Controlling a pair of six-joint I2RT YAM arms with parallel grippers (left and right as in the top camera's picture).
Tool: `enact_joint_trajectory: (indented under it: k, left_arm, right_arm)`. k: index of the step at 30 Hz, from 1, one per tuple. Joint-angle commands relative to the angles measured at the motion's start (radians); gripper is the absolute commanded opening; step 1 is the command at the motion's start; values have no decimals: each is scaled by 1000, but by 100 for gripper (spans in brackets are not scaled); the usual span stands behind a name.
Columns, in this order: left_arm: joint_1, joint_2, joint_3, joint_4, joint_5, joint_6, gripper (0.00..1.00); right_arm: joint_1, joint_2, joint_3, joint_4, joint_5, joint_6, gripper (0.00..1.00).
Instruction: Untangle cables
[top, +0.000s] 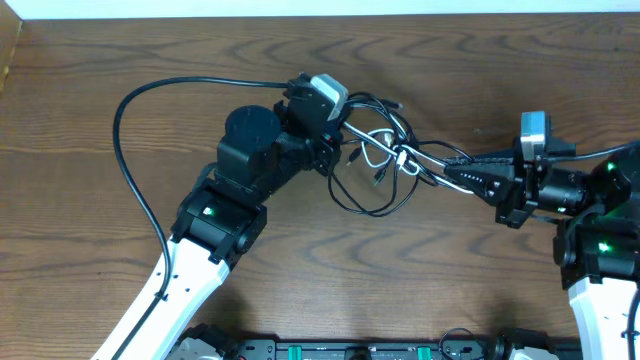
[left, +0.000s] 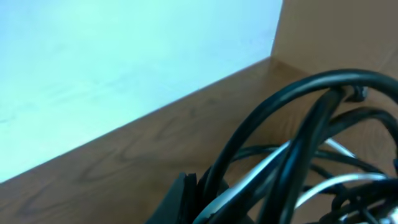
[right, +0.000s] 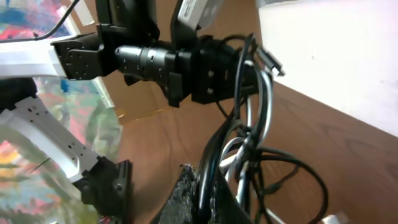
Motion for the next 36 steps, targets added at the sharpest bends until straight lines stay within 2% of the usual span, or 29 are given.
enact_joint_trajectory:
  k: [1, 9, 17, 23, 28, 33, 36]
  left_arm:
    - [13, 1, -2, 50, -86, -79, 8]
    - [13, 1, -2, 158, -136, -185, 8]
    - [13, 1, -2, 216, -135, -378, 8]
    - [13, -2, -2, 216, -122, -383, 8]
    - [13, -9, -2, 218, -41, -383, 8]
    - [13, -12, -2, 224, 30, -381, 8]
    - [13, -12, -2, 273, 144, -381, 8]
  right_arm:
    - [29, -11, 12, -8, -64, -3, 1]
    - [89, -10, 9, -12, -64, -3, 1]
    - [127, 39, 8, -22, -53, -3, 1]
    - [155, 125, 8, -35, 18, -3, 1]
    - [155, 170, 8, -37, 128, -2, 1]
    - [155, 181, 8, -38, 139, -2, 1]
    - [155, 181, 8, -53, 175, -3, 1]
